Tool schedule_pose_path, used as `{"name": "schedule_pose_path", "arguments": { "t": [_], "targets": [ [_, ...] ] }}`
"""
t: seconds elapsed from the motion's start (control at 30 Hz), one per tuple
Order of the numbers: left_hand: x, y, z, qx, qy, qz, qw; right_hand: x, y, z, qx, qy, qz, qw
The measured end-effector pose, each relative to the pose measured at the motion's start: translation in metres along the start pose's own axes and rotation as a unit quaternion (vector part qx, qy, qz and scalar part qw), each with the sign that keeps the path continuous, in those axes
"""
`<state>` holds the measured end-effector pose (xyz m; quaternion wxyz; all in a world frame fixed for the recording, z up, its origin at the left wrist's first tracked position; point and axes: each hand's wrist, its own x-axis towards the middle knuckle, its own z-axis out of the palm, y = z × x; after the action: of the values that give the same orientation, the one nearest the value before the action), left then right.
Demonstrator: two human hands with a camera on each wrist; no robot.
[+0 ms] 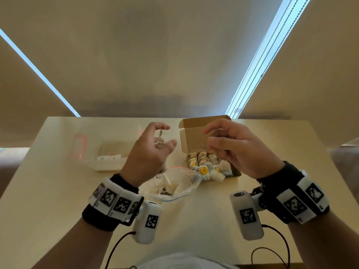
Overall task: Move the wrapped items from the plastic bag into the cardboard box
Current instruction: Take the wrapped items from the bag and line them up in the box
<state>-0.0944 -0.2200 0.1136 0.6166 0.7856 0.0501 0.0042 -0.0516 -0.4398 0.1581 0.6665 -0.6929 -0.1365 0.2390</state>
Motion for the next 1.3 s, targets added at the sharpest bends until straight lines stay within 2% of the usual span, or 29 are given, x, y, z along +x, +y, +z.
{"name": "schedule_pose_path", "arguments": {
  "t": [0.1, 0.17, 0.3, 0.43, 0.5, 0.63, 0.73, 0.8, 1.03, 1.1, 1.2, 1.3],
  "targets": [
    [0.002, -0.027, 0.010, 0.131, -0.048, 0.042, 0.989, 0.003, -0.012, 0.002, 0.063, -0.008, -0.011, 0.998],
    [0.003, -0.045, 0.020, 0.166, -0.079, 0.046, 0.982, 0.007, -0.020, 0.003, 0.092, -0.013, -0.016, 0.996],
    [0.006, -0.054, 0.037, 0.177, -0.131, 0.040, 0.975, 0.013, -0.039, 0.005, 0.127, -0.025, -0.024, 0.991],
    [0.010, -0.041, 0.042, 0.113, -0.180, 0.100, 0.972, 0.018, -0.058, 0.011, 0.189, -0.059, -0.035, 0.980],
    [0.010, -0.035, 0.039, 0.098, -0.194, 0.105, 0.970, 0.020, -0.065, 0.011, 0.196, -0.074, -0.046, 0.977],
    [0.007, -0.040, 0.031, 0.125, -0.161, 0.102, 0.974, 0.020, -0.078, 0.004, 0.194, -0.082, -0.084, 0.974],
    [0.004, -0.040, 0.026, 0.047, -0.122, 0.063, 0.989, 0.018, -0.077, -0.002, 0.174, -0.051, -0.093, 0.979],
    [0.004, -0.037, 0.026, 0.014, -0.108, 0.062, 0.992, 0.018, -0.071, -0.004, 0.179, -0.041, -0.089, 0.979],
    [0.024, -0.029, 0.047, 0.108, -0.143, 0.105, 0.978, 0.021, -0.069, 0.005, 0.165, -0.085, -0.094, 0.978],
    [0.027, -0.026, 0.057, 0.120, -0.120, 0.128, 0.977, 0.024, -0.073, 0.006, 0.168, -0.089, -0.094, 0.977],
    [0.029, -0.024, 0.066, 0.092, -0.080, 0.136, 0.983, 0.026, -0.079, 0.006, 0.176, -0.084, -0.100, 0.976],
    [0.024, -0.023, 0.064, 0.033, -0.068, 0.096, 0.993, 0.025, -0.080, -0.005, 0.184, -0.055, -0.109, 0.975]
  ]
}}
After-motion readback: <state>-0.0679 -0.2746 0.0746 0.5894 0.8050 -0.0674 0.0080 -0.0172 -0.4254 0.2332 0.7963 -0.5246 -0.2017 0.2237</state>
